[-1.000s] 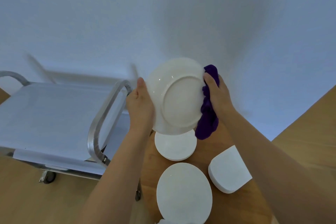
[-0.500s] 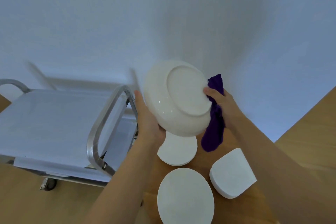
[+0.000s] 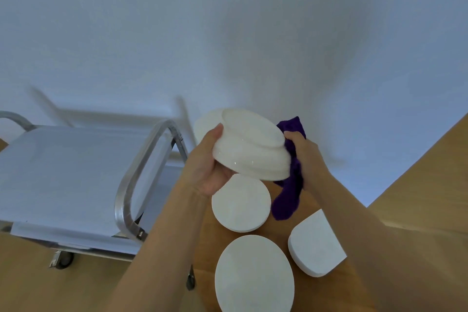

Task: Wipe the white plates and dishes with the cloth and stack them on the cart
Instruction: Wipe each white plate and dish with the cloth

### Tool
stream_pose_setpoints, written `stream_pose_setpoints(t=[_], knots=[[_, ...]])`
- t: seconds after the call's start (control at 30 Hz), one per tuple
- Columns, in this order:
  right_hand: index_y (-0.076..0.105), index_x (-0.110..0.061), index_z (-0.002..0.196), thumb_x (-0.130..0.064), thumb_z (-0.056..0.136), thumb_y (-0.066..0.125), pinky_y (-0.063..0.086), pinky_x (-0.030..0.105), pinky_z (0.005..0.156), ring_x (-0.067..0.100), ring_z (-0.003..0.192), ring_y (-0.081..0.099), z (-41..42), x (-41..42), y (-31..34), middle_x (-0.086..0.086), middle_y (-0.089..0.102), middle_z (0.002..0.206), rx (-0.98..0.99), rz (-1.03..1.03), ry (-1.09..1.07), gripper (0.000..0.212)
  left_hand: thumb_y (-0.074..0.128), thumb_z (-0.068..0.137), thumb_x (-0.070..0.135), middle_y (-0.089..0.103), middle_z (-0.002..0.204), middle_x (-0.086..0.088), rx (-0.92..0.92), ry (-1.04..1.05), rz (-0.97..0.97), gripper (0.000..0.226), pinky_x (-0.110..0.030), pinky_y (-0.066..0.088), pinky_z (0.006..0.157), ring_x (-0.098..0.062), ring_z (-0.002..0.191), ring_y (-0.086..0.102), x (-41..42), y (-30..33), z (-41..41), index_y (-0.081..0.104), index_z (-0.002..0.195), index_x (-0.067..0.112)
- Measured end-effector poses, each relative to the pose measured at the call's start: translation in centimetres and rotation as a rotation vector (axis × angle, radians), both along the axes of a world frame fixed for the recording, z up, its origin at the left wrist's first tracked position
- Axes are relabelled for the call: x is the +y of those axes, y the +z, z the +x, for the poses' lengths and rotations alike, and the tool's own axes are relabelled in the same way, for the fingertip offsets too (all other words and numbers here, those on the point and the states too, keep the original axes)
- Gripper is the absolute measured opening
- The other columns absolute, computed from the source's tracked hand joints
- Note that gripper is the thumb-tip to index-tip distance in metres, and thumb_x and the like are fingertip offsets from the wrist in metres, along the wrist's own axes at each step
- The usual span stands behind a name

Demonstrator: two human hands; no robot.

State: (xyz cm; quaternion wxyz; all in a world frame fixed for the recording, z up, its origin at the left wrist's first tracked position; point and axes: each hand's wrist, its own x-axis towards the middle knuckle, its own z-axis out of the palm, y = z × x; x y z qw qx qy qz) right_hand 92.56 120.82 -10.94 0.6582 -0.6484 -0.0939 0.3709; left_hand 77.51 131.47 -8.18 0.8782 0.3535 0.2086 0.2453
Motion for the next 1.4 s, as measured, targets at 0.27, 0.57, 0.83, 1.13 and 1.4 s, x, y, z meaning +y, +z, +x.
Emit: stream_pose_setpoints(t=[0.27,0.57,0.83,1.13,1.4], knots=[[0.055,-0.021,0.088,-0.033,0.090,0.046,0.047,0.018,0.050,0.008,0.066,0.063,-5.3,0.6,-2.0,-0.002,0.060,0.077,-0.246,0.035,-0.145,0.015,0.052,0.097,0.029,0.074,0.085,0.003,0.289,0.048,0.328,0.012,-0.030,0.058,0.068,-0.015,0.082,0.071,-3.5,-1.5,2.8,0.063,0.099,0.024],[0.062,-0.020,0.073,-0.046,0.083,0.044,0.049,0.023,0.051,0.010,0.058,0.064,-2.8,-0.4,0.0,-0.006,0.064,0.059,-0.093,0.053,-0.225,0.033,0.045,0.097,0.046,0.068,0.112,-0.002,0.498,-0.168,0.646,0.039,-0.040,0.054,0.092,-0.021,0.104,0.065,-3.7,-2.3,0.4,0.057,0.123,0.020],[0.061,-0.023,0.115,-0.052,0.092,0.044,0.051,0.034,0.074,0.021,0.090,0.065,-2.0,2.1,0.6,0.000,0.068,0.095,-0.051,0.028,0.066,0.041,0.045,0.095,0.050,0.062,0.119,-0.002,0.558,-0.249,0.744,0.045,-0.042,0.050,0.097,-0.022,0.110,0.059,-5.7,-1.3,0.9,0.049,0.131,0.023],[0.059,-0.026,0.114,-0.068,0.076,0.051,0.052,0.040,0.088,0.023,0.099,0.065,-3.8,-0.6,-0.3,0.006,0.068,0.107,0.128,0.070,0.235,0.057,0.040,0.098,0.041,0.059,0.071,0.007,0.743,-0.294,1.154,0.020,-0.019,0.044,0.057,-0.011,0.063,0.057,-3.8,-2.4,1.5,0.052,0.104,0.027],[0.059,-0.014,0.110,-0.054,0.056,0.079,0.054,0.048,0.085,0.032,0.093,0.067,-2.6,-2.1,-1.6,0.017,0.067,0.106,0.234,0.005,0.183,0.070,0.032,0.103,0.035,0.062,0.092,-0.007,0.929,-0.694,1.818,0.063,-0.032,0.052,0.077,-0.021,0.077,0.061,-2.3,-4.3,1.3,-0.011,0.148,0.043]])
